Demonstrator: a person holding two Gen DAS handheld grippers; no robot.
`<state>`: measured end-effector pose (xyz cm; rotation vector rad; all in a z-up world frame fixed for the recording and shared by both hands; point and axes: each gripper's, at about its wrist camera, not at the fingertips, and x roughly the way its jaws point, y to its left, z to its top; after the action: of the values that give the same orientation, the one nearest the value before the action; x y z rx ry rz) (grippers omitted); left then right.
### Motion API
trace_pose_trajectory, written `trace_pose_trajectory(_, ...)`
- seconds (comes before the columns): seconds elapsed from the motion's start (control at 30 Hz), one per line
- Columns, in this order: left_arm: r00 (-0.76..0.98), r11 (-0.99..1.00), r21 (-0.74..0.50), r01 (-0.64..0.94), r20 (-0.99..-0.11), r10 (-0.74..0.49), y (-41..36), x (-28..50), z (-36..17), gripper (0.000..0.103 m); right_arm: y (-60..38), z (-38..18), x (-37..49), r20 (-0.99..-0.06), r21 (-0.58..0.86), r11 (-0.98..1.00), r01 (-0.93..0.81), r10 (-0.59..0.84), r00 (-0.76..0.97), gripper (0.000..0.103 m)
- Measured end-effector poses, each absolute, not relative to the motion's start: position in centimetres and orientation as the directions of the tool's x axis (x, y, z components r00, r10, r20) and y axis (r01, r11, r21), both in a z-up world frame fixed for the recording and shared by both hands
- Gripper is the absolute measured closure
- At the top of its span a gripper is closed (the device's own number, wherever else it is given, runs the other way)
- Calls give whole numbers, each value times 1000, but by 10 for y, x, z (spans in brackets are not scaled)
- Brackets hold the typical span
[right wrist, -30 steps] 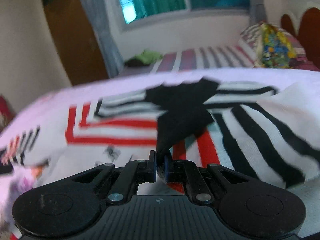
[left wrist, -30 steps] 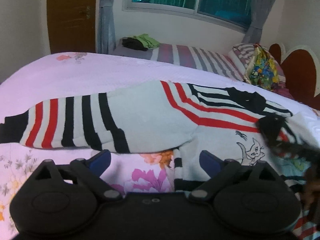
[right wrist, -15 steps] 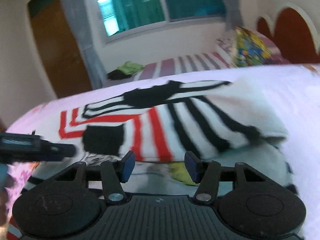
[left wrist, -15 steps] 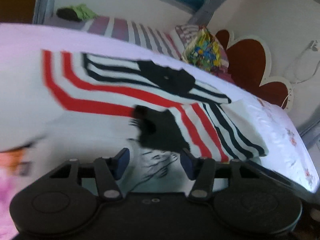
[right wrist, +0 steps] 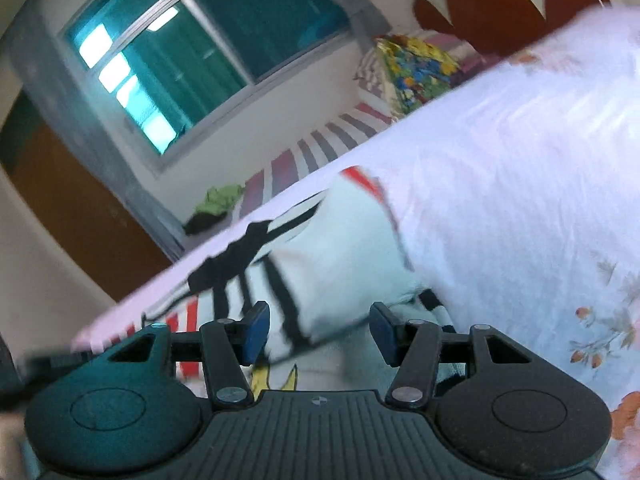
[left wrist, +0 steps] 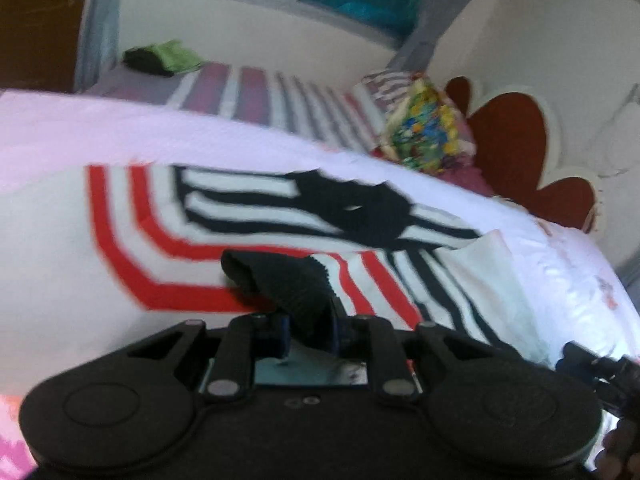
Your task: Fold small clothes
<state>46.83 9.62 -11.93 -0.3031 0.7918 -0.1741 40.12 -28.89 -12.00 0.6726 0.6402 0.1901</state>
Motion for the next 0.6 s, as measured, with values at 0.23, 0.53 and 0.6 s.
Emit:
trace_pose_trajectory(0.23, 671, 936, -351, -2, -695, -259, 106, 466, -134, 86, -321, -142, 415, -474, 768, 629, 118, 435, 766, 47)
trace_pose_trajectory(0.53, 669, 937, -347, -24, -703, -244, 106, 460, -143, 85, -342, -138, 409, -532, 722, 678, 141, 413, 739, 82)
trace_pose_trajectory(0.6, 669, 939, -344, -21, -703, -243, 106, 459, -143, 85, -339, -105, 394, -470, 652, 758, 11, 393, 790, 82)
